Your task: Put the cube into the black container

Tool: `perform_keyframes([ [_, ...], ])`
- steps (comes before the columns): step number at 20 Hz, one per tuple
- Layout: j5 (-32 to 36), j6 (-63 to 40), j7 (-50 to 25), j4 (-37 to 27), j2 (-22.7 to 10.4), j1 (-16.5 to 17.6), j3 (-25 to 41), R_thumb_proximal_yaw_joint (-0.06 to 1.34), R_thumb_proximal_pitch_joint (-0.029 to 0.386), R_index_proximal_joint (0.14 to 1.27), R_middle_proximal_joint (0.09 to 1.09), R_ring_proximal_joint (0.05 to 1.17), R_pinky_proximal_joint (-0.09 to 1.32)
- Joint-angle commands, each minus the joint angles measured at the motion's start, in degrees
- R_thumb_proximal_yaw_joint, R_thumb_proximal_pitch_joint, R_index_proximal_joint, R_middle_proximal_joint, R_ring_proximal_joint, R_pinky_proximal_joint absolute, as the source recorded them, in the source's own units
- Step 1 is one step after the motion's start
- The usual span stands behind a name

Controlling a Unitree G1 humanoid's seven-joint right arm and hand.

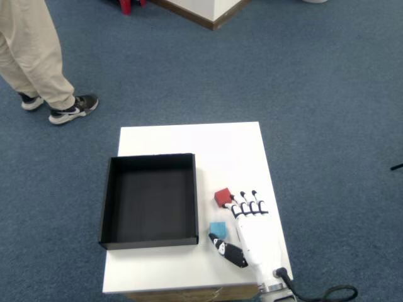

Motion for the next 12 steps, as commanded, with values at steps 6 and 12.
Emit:
perform_keyframes([
  [6, -1.88, -7.74, -2.60, 4.79, -2.06, -2.57, 0.46, 0.79, -0.001, 0.52, 0.27, 0.21, 0.04],
  [12, -4.17, -9.98, -5.11, 6.59, -2.82, -2.88, 2.43, 0.79, 0.099, 0.54, 0.29, 0.22, 0.05],
])
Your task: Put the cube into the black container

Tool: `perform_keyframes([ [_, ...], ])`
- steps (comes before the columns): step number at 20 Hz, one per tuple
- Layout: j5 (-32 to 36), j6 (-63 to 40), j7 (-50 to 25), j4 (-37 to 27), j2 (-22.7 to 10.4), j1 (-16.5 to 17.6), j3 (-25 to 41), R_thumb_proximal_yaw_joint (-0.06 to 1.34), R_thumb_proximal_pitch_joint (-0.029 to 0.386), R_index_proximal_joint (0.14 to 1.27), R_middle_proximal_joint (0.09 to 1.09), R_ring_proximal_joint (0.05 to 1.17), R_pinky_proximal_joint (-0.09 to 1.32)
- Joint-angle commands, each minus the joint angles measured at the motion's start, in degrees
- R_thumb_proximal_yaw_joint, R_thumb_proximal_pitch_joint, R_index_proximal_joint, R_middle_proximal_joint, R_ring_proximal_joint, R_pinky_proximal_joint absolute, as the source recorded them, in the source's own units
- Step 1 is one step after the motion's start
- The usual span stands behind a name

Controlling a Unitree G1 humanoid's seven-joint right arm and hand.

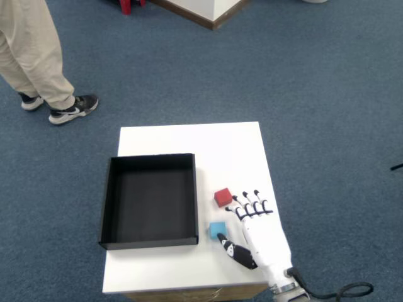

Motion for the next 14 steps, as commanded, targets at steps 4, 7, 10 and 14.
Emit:
perform_keyframes([
  [4, -1.96, -1.85, -4.47, 1.29, -0.87, -3.09, 1.51, 0.77, 0.117, 0.55, 0.29, 0.23, 0.06],
  [7, -2.98, -1.68, -4.58, 1.54, -0.66, -3.13, 2.50, 0.77, 0.120, 0.55, 0.29, 0.23, 0.07],
  [10, -3.92, -1.22, -4.45, 1.81, -0.46, -3.26, 3.43, 0.77, 0.121, 0.55, 0.29, 0.24, 0.08],
  [14, -4.88, -0.98, -3.83, 1.98, -0.36, -4.27, 4.33, 0.76, 0.117, 0.55, 0.29, 0.23, 0.09],
])
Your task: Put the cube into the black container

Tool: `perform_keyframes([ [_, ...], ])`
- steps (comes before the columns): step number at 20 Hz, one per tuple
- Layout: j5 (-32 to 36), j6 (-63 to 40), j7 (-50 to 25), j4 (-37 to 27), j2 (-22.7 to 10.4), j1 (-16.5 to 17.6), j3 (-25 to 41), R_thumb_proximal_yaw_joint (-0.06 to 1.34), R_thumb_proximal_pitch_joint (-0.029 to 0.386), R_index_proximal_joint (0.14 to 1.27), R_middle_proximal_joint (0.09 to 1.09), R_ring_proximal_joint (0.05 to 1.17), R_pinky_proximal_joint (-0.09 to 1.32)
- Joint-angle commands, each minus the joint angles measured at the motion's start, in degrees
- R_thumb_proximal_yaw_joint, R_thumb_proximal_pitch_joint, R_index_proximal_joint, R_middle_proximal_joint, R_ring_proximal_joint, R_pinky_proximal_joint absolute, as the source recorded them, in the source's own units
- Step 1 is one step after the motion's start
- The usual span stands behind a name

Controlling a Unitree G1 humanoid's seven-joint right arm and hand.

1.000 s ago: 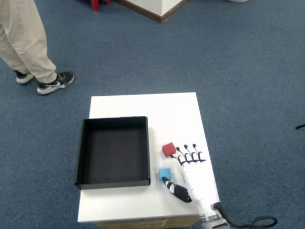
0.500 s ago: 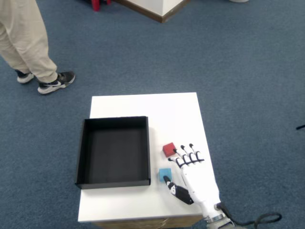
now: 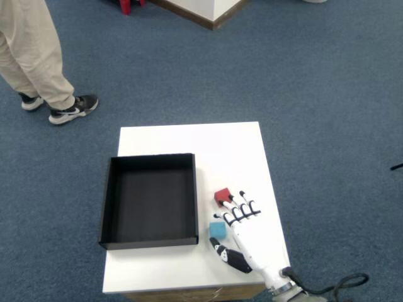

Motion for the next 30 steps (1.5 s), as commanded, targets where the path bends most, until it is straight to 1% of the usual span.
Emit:
perform_keyframes([
  [1, -0.69, -0.76, -2.08, 0.55, -0.82, -3.30, 0.19, 0.76, 0.115, 0.54, 0.28, 0.23, 0.09],
  [6, -2.13, -1.95, -1.68, 0.56, -1.94, -4.88, 1.52, 0.73, 0.102, 0.49, 0.26, 0.22, 0.09],
  [13, -0.68, -1.67, 2.28, 0.98, -2.02, -3.83, 0.45, 0.69, 0.088, 0.43, 0.25, 0.21, 0.07],
  [20, -0.02, -0.47, 6.40, 1.18, -1.81, -3.54, 0.06, 0.69, 0.077, 0.40, 0.24, 0.21, 0.05],
  [30, 1.16, 0.16, 9.18, 1.21, -2.09, -3.83, -0.98, 0.66, 0.064, 0.39, 0.23, 0.20, 0.00],
])
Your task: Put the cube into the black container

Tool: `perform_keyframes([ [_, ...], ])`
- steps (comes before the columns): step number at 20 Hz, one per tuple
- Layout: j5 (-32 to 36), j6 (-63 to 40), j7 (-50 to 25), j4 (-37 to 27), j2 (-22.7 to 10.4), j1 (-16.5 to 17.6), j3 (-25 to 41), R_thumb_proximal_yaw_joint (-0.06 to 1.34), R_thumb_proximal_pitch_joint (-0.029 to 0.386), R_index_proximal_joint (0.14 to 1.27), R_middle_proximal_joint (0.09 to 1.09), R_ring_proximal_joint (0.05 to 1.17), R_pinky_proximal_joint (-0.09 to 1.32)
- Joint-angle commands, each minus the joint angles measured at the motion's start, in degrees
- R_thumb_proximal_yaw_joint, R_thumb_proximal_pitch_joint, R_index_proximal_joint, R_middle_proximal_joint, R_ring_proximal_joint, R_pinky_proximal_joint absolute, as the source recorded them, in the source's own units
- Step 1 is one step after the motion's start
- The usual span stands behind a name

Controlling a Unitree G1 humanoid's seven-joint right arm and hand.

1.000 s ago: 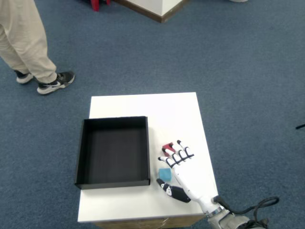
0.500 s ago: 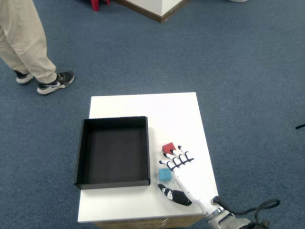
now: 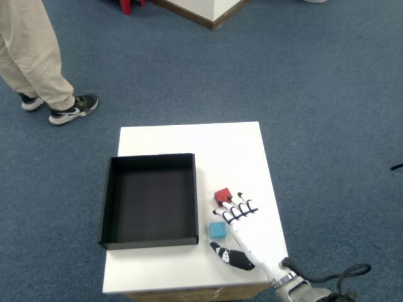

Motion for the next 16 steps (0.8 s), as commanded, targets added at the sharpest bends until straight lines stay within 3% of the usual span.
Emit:
perform_keyframes([
  [1, 1.98, 1.01, 0.40, 0.59, -0.64, -2.08, -1.21, 0.66, 0.064, 0.39, 0.23, 0.20, 0.00],
  [16, 4.65, 4.01, 8.12, 0.56, 1.23, -3.04, -3.57, 0.67, 0.083, 0.41, 0.22, 0.18, -0.01],
])
